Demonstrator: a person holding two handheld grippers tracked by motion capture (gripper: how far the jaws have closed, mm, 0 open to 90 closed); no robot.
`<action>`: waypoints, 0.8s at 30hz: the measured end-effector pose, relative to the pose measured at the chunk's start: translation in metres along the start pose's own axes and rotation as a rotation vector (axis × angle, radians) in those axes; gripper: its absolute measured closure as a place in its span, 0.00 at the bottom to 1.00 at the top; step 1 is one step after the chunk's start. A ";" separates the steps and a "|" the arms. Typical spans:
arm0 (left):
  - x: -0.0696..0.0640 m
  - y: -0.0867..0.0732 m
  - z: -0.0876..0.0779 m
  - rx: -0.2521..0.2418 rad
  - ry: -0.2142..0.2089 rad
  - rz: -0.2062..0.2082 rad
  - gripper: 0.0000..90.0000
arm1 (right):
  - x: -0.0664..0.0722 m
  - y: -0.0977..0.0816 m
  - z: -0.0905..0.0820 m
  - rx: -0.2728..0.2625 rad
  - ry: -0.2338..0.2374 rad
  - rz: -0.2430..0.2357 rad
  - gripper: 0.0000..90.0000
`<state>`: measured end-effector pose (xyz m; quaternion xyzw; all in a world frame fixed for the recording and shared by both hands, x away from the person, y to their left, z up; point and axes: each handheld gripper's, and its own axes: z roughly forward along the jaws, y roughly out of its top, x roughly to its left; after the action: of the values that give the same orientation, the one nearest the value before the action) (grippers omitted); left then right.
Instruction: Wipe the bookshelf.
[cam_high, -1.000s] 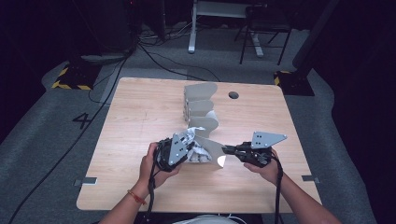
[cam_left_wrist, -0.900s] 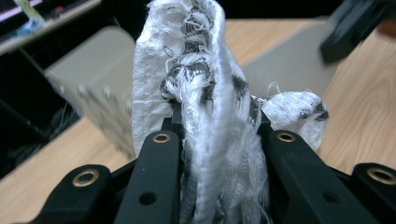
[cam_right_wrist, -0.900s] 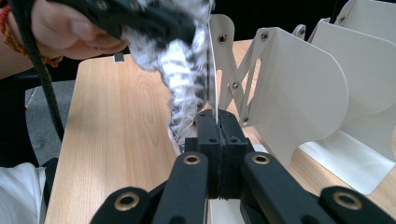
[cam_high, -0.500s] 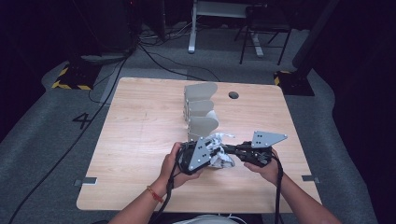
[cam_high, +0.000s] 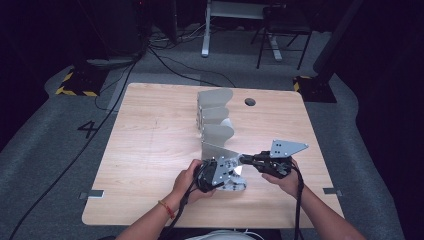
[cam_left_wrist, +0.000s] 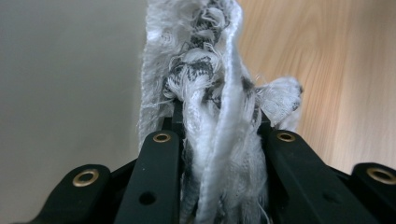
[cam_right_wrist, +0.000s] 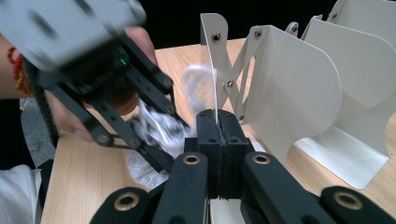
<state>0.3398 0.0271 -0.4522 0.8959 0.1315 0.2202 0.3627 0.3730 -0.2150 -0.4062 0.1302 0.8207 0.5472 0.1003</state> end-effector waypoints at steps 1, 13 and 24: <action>0.002 -0.005 0.002 0.020 -0.006 -0.007 0.82 | 0.000 0.000 0.000 0.002 0.000 -0.004 1.00; 0.035 -0.038 -0.041 -0.050 0.107 -0.197 0.82 | 0.001 0.002 0.000 0.014 -0.007 -0.018 1.00; 0.029 -0.001 -0.066 -0.269 0.178 -0.137 0.82 | 0.001 0.002 0.001 0.016 -0.005 -0.017 1.00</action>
<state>0.3329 0.0785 -0.4020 0.8052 0.1933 0.2892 0.4802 0.3725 -0.2132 -0.4045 0.1253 0.8260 0.5393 0.1062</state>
